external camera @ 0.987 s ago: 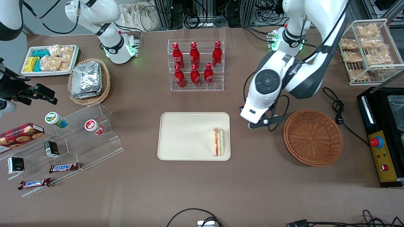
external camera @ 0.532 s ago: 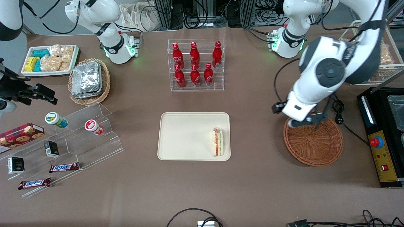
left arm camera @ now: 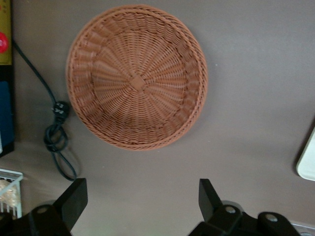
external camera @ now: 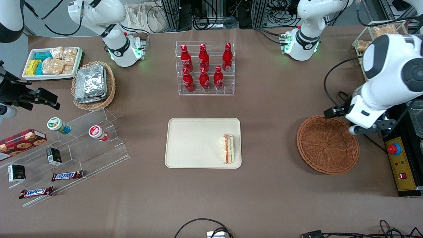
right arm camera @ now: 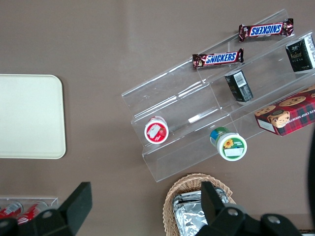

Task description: Place sandwich from basket to tray

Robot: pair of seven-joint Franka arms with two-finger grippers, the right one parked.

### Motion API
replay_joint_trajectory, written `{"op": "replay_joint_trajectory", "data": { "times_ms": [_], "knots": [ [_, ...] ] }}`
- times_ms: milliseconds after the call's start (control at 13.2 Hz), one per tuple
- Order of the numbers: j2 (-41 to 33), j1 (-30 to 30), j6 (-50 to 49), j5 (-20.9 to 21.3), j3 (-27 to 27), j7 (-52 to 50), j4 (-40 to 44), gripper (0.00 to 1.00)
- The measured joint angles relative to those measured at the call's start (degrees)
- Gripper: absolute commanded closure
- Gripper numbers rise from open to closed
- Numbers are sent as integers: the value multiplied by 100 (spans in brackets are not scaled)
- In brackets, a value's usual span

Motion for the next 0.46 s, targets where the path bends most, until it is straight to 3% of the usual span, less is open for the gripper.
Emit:
{"op": "replay_joint_trajectory", "data": {
  "times_ms": [228, 456],
  "knots": [
    [-199, -611, -79, -41, 919, 575, -2, 0],
    [-150, -718, -512, -42, 933, 813, 233, 0]
  ]
}}
